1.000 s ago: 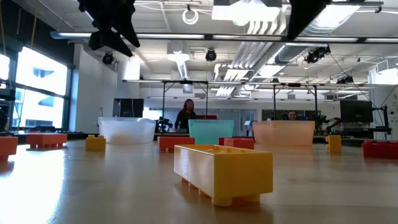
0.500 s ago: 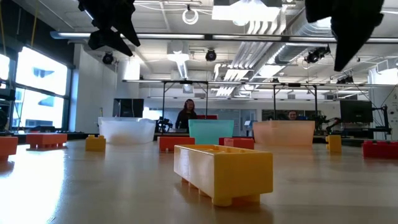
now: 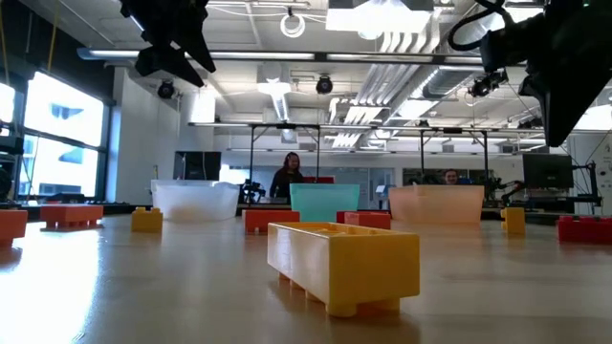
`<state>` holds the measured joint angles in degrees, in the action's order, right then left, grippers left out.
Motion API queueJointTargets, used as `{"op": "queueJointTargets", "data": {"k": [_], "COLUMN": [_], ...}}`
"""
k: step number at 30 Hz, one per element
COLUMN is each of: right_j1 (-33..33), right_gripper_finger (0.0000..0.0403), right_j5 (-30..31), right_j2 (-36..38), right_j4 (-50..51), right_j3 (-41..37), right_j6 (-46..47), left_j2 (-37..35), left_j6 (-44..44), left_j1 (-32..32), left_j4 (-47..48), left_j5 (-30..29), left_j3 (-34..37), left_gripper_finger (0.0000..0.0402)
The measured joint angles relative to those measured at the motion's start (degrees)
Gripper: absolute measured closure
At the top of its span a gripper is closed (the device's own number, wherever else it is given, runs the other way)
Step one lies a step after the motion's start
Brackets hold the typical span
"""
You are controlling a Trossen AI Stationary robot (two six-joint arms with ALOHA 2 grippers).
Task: Sort & place blocks by color
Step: Put the red game piece into the orange bin
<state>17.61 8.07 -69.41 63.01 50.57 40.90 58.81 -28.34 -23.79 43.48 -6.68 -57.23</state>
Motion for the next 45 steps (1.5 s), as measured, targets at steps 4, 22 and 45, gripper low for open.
{"op": "queueJointTargets", "data": {"k": [4, 22, 45], "right_j1": [-0.10, -5.64, -5.62], "right_gripper_finger": [0.0379, 0.0187, 0.0186], "right_j5": [-1.57, -8.80, -10.05], "right_j2": [0.00, -1.70, -7.59], "right_j4": [-0.05, -3.22, -14.14], "right_j3": [0.00, -5.96, -12.50], "right_j6": [1.73, 5.78, 6.69], "left_j2": [0.00, 0.02, 0.02], "left_j6": [0.00, 0.00, 0.02], "left_j1": [0.00, 0.00, -0.02], "left_j4": [0.00, 0.00, -0.07], "left_j5": [0.00, 0.02, 0.03], "left_j3": [0.00, 0.02, 0.02], "left_gripper_finger": [0.0213, 0.0213, 0.0213]}}
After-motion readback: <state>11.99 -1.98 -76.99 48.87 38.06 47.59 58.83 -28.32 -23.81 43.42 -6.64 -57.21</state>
